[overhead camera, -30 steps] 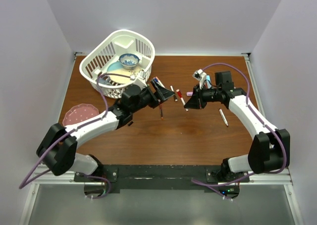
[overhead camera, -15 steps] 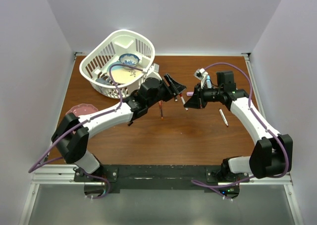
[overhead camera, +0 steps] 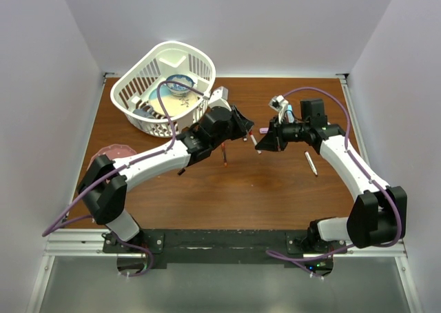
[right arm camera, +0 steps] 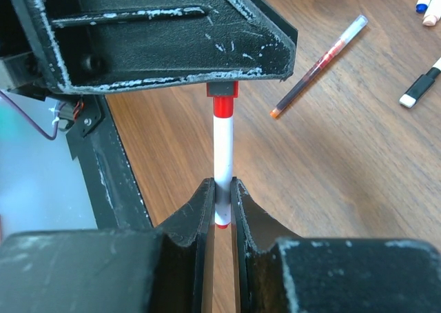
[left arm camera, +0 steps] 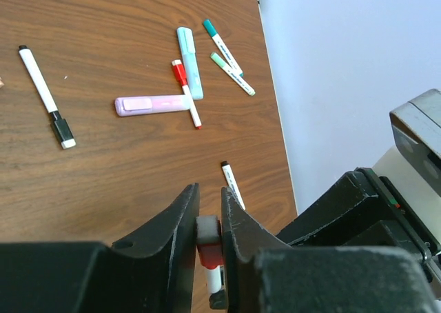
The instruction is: Open the pen caps
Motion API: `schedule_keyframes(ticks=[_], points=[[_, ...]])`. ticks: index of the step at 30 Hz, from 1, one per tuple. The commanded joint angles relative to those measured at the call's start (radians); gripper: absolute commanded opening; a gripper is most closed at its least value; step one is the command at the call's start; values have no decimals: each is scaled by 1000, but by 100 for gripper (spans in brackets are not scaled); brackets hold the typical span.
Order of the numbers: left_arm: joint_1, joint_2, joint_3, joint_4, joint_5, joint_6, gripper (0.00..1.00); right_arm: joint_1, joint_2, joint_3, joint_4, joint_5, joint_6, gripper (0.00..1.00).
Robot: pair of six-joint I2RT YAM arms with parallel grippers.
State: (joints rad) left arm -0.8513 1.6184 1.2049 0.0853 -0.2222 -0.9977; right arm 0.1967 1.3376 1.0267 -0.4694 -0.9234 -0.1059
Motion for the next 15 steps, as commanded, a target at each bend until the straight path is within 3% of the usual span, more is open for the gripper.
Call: schedule_keyframes(ticks=[1,15], points=[[0,0,32,19,-36,74,19,6,5,3,29,12,-2,0],[-2,37,33,41,86,87,24,6,-5,-4,46,38,9,0]])
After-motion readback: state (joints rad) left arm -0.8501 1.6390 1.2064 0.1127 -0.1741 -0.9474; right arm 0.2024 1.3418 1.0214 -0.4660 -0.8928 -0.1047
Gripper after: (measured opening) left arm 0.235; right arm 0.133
